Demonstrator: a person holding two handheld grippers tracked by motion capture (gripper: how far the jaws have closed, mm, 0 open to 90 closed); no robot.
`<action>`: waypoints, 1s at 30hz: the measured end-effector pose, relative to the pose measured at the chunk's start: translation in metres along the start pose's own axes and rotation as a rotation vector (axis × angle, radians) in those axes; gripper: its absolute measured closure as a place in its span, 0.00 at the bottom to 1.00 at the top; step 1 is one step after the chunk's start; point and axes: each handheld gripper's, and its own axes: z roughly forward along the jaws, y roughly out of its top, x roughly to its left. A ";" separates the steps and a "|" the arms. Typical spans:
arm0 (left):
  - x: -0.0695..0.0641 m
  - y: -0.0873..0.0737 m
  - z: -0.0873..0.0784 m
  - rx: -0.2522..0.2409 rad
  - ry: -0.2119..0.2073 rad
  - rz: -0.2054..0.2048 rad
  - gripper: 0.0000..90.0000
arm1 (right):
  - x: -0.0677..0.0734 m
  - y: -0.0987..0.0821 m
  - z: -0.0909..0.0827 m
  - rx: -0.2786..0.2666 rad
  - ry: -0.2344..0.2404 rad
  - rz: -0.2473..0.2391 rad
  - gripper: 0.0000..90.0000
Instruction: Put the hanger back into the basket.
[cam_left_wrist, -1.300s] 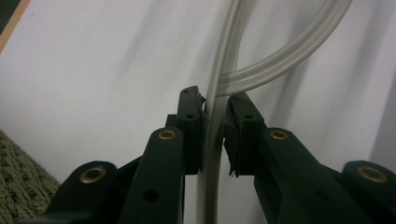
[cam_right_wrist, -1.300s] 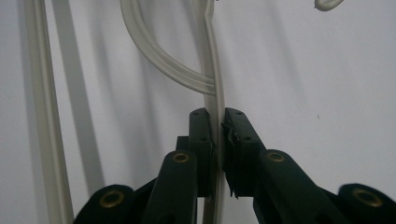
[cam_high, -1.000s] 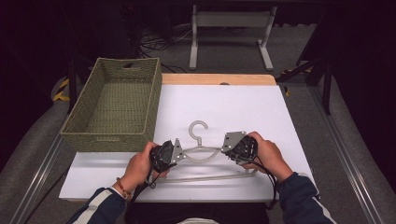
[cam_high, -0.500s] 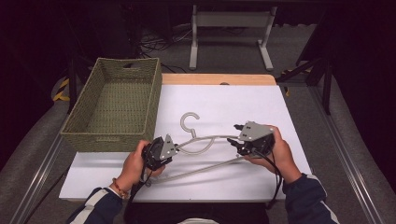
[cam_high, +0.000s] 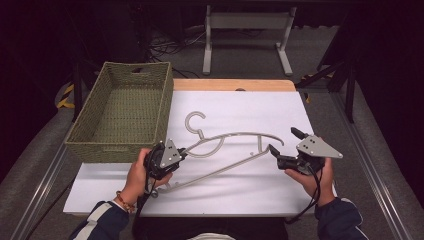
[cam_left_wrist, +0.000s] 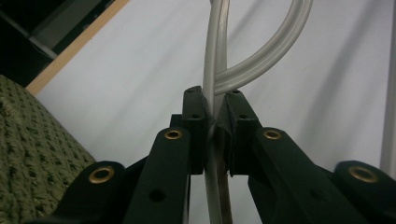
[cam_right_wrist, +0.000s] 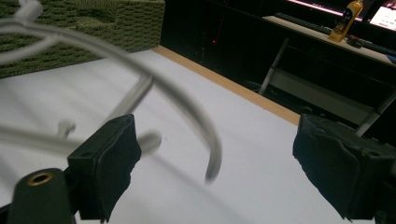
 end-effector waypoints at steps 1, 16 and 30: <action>0.000 0.000 -0.001 -0.008 0.009 -0.003 0.91 | 0.001 -0.004 0.000 0.001 -0.006 0.005 0.16; 0.017 0.006 -0.029 -0.130 0.049 -0.079 0.91 | 0.016 -0.040 0.005 0.109 0.038 0.001 0.16; 0.038 0.007 -0.051 -0.212 0.079 -0.178 0.91 | 0.027 -0.044 0.015 0.138 0.066 -0.049 0.17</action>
